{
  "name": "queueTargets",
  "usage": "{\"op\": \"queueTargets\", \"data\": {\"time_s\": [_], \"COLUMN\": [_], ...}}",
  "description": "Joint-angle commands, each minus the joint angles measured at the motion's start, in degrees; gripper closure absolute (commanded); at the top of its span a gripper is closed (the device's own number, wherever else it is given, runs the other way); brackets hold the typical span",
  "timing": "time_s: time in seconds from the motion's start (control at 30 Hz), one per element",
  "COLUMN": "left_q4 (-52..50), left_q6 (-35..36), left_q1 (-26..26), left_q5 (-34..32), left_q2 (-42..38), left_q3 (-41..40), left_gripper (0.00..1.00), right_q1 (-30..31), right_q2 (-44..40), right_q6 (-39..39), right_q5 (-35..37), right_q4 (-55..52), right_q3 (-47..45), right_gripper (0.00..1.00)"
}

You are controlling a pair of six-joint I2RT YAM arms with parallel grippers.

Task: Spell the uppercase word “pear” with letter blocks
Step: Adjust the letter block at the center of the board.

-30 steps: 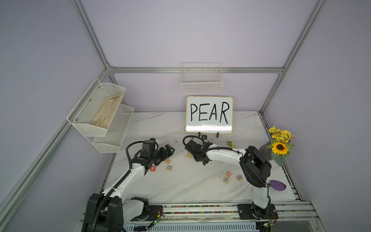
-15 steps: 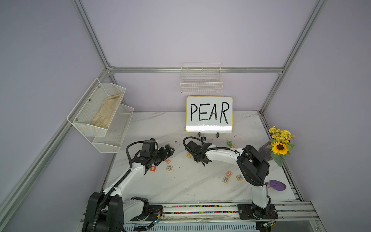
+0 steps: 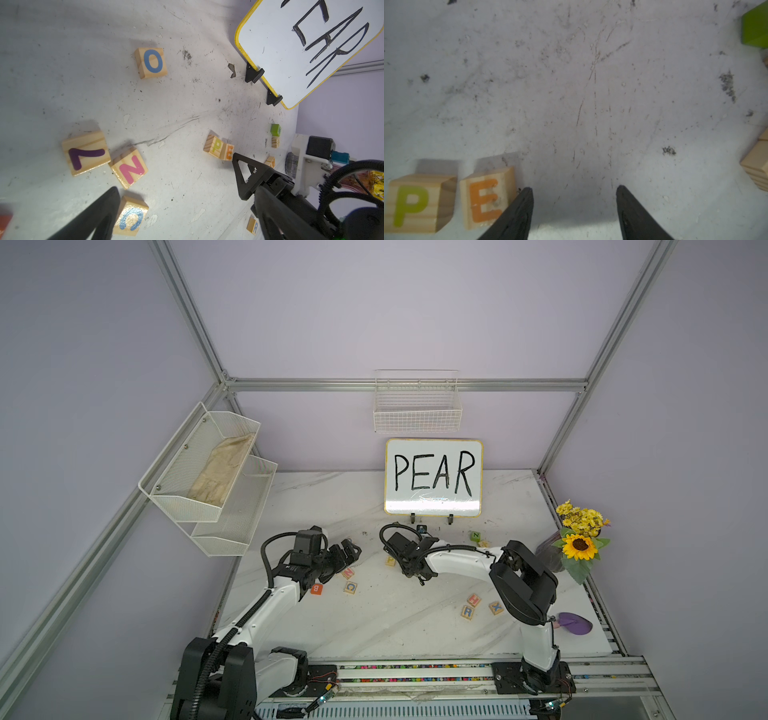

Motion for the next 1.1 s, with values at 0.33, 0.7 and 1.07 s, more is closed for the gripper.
{"op": "queueTargets", "data": {"time_s": [0.33,0.7,1.07], "left_q4": [1.6,1.6,1.7], "left_q6": [0.3,0.3,0.2], "left_q1": [0.4,0.4,0.4], "left_q5": [0.9,0.8,0.8], "left_q2": [-0.8,-1.1,-1.0], "left_q3": [3.7,3.5,3.5], "left_gripper": [0.00,0.00,0.00], "right_q1": [0.4,0.8,1.1], "right_q2": [1.1,1.2,1.8], "right_q6": [1.1,1.0,0.7], "right_q5": [-0.2,-0.1,-0.3], "right_q4": [-0.1,0.0,0.0], "right_q3": [-0.2,-0.1,0.6], "right_gripper": [0.34,0.34,0.34]}}
